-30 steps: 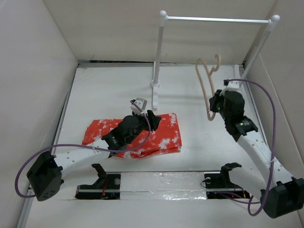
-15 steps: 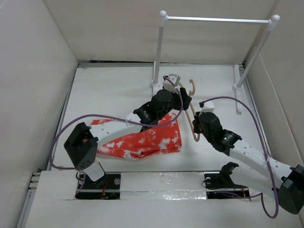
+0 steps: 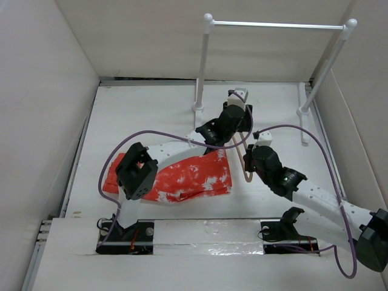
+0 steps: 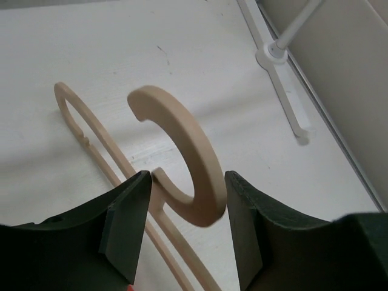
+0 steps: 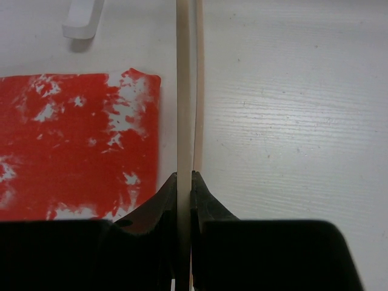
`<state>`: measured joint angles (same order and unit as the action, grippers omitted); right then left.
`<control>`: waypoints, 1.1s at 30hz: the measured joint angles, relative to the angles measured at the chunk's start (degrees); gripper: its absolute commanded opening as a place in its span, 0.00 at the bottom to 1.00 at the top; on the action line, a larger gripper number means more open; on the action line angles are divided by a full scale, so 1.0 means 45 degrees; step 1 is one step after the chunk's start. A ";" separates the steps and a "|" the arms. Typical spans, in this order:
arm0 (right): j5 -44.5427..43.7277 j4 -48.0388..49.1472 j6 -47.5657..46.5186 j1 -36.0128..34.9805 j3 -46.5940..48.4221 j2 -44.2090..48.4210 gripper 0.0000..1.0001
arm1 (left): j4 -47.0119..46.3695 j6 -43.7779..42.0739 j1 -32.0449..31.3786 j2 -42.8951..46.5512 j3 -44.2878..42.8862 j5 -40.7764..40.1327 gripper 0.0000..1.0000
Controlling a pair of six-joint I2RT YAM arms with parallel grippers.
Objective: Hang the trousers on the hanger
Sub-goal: Pick up the hanger from the clothesline, then place the trousers on the hanger.
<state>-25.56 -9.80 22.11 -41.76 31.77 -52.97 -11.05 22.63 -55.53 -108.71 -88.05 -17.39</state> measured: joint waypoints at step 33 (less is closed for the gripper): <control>0.3789 -0.0525 -0.0403 0.0937 -0.0733 0.2108 0.07 | -0.5445 0.5819 -0.2531 0.3400 0.9452 -0.5168 0.00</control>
<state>-8.51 -12.16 20.29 -37.54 28.47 -43.48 -35.55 48.82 -66.92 -93.41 -45.52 -40.64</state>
